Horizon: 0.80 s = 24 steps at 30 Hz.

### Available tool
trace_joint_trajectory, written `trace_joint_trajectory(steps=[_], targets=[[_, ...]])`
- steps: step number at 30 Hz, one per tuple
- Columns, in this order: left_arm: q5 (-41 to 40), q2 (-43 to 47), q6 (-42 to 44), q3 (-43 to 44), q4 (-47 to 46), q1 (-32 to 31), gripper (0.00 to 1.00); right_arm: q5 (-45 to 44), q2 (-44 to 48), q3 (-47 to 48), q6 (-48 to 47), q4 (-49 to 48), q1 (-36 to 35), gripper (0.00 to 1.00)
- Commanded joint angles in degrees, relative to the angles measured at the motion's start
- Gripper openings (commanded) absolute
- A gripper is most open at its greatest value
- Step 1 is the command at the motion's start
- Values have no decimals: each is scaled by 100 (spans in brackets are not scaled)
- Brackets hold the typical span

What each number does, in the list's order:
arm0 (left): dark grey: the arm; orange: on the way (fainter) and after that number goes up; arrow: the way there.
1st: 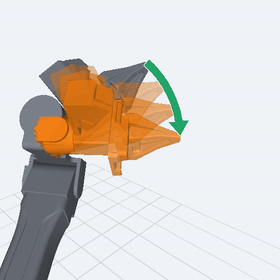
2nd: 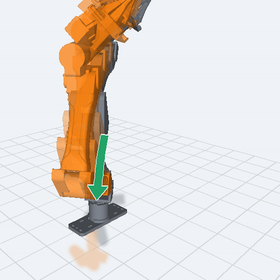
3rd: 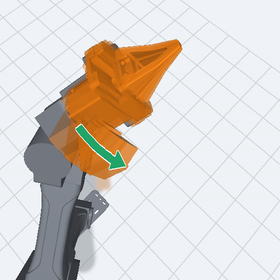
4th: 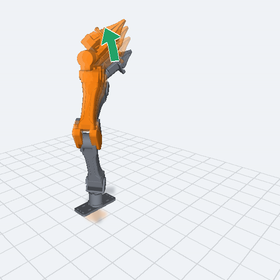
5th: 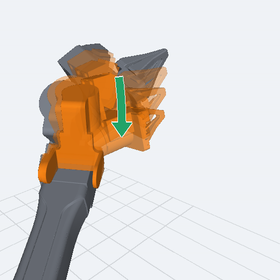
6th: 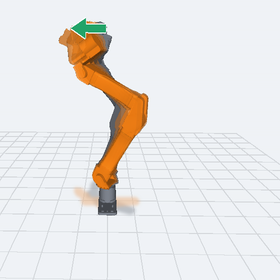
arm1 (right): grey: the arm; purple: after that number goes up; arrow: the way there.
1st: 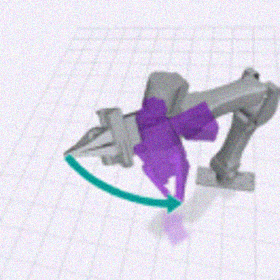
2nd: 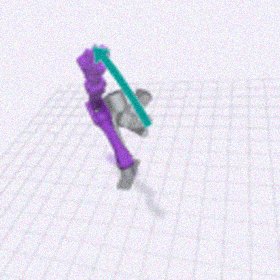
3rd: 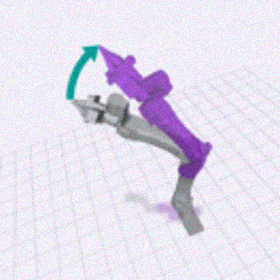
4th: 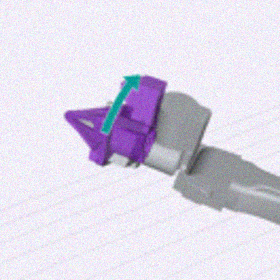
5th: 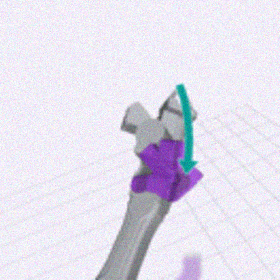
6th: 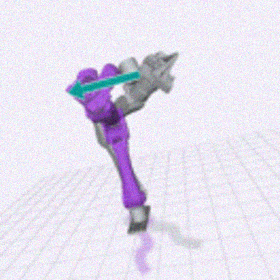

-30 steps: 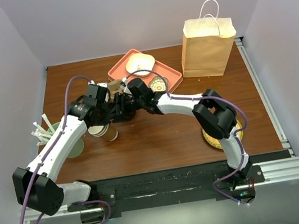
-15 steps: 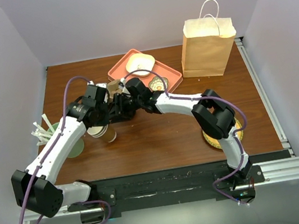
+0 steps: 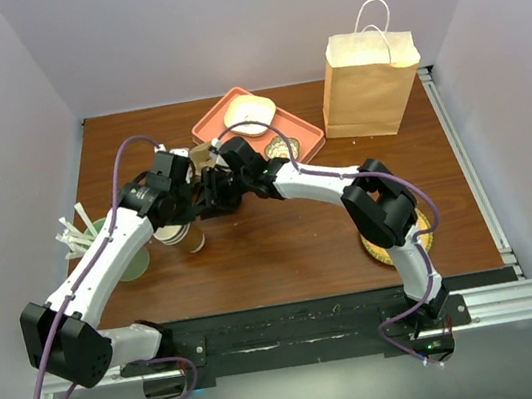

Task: Pack the takeout coffee

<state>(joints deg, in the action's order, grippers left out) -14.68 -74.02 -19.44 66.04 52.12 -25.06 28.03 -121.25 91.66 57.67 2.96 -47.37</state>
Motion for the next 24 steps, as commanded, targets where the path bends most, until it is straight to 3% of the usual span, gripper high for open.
trace_joint_trajectory(steps=[1, 12, 24], targets=[[-290, 89, -68, 102, -70, -8, 0, -281, -109, 151, -449, 609, -52, 42], [-150, 125, -77, 32, -140, -16, 0, -254, 110, 151, -573, 688, -96, 43], [70, 54, -34, -56, -88, -8, 20, -483, 576, -131, -625, 785, -97, 44]])
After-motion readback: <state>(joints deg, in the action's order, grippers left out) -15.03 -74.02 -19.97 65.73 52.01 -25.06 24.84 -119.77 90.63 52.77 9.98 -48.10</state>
